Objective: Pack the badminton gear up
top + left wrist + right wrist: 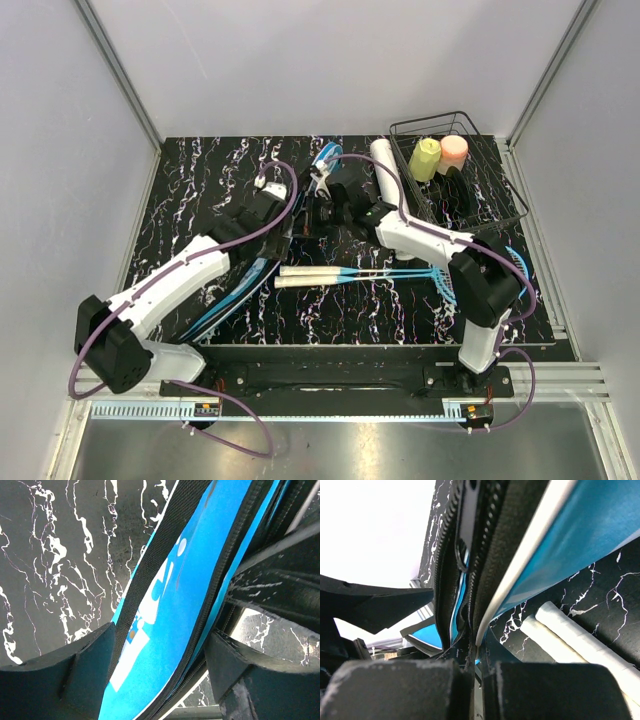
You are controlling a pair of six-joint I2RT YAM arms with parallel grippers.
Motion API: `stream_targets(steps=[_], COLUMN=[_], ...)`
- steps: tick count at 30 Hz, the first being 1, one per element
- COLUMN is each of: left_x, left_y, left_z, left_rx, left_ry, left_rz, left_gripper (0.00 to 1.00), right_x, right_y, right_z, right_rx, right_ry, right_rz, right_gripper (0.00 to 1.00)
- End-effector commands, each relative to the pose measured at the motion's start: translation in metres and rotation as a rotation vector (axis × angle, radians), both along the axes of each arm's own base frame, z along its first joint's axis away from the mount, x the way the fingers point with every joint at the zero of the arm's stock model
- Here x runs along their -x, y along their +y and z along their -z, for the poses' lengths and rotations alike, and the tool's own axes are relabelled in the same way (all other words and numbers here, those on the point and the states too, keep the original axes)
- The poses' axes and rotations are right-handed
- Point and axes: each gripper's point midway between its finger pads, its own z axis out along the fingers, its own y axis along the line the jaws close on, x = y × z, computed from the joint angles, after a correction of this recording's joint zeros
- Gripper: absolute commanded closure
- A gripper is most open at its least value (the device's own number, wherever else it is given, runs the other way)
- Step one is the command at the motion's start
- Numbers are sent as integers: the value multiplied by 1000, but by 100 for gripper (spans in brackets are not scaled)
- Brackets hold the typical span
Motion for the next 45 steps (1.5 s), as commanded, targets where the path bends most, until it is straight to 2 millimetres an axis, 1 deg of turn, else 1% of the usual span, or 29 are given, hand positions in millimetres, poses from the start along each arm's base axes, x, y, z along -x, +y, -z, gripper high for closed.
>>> stream_targets(steps=[1, 3, 6, 8, 11, 15, 16, 18, 19, 21, 22, 24, 25, 26, 27, 28, 29, 30, 31, 32, 33, 34, 36, 37, 39, 40, 41, 42, 45], left_x=[7, 8, 5, 1, -8, -20, -22, -27, -29, -35, -38, -47, -50, -55, -65, -69, -77, -87, -92, -105, -110, -113, -125, -127, -134, -134, -133, -131, -116], left_y=[1, 13, 32, 40, 58, 70, 71, 77, 80, 84, 84, 80, 71, 65, 58, 47, 40, 35, 26, 21, 15, 4, -4, -7, -9, -10, -7, -4, 13], left_z=[-7, 1, 4, 0, -15, -49, -55, -71, -76, -88, -91, -96, -96, -99, -100, -100, -104, -102, -103, -103, -104, -106, -112, -113, -114, -113, -111, -109, -97], left_rx=[47, 12, 4, 10, 28, 91, 104, 144, 156, 186, 199, 256, 307, 349, 398, 444, 490, 509, 546, 587, 612, 654, 706, 725, 754, 764, 763, 760, 709], left_ry=[-15, 8, 14, -1, -49, -148, -168, -224, -243, -280, -283, -273, -251, -245, -234, -216, -226, -216, -203, -200, -195, -177, -187, -187, -195, -186, -179, -177, -188], left_rz=[10, -30, -96, -128, -188, -235, -247, -321, -351, -408, -421, -453, -440, -440, -450, -427, -433, -437, -423, -438, -431, -396, -395, -393, -389, -386, -394, -399, -425], left_gripper=[26, 29, 43, 60, 83, 100, 100, 100, 100, 100, 100, 100, 100, 100, 100, 100, 100, 100, 100, 100, 100, 100, 100, 100, 100, 100, 100, 100, 100], right_x=[-10, -15, -19, -19, -18, -19, -22, -28, -41, -51, -66, -76, -90, -96, -96, -107, -109, -112, -120, -121, -124, -131, -138, -144, -153, -156, -161, -161, -155], right_y=[3, 1, 3, 7, 12, 12, 13, 10, 10, 3, 4, -2, 1, 2, 0, 5, 8, 10, 16, 20, 22, 26, 31, 32, 35, 36, 38, 40, 45], right_z=[-62, -66, -68, -69, -67, -55, -58, -37, -38, -7, -14, 18, 5, 26, 31, 15, 30, 28, 11, 18, 14, -1, -4, -14, -21, -22, -29, -28, -24], right_rx=[-170, -185, -199, -206, -193, -134, -126, -52, -13, 103, 135, 248, 260, 302, 330, 314, 334, 329, 302, 305, 296, 272, 259, 248, 237, 237, 219, 214, 181], right_ry=[-104, -115, -116, -122, -140, -136, -151, -129, -151, -108, -147, -104, -146, -130, -109, -146, -118, -121, -160, -145, -156, -192, -228, -265, -325, -341, -372, -375, -349], right_rz=[-45, -59, -113, -157, -219, -263, -262, -258, -212, -178, -140, -129, -102, -111, -113, -98, -107, -107, -97, -99, -96, -82, -82, -72, -63, -55, -47, -50, -80], right_gripper=[100, 100, 100, 100, 100, 100, 100, 99, 94, 81, 78, 74, 72, 71, 69, 67, 66, 62, 61, 60, 60, 60, 61, 64, 74, 75, 77, 83, 89])
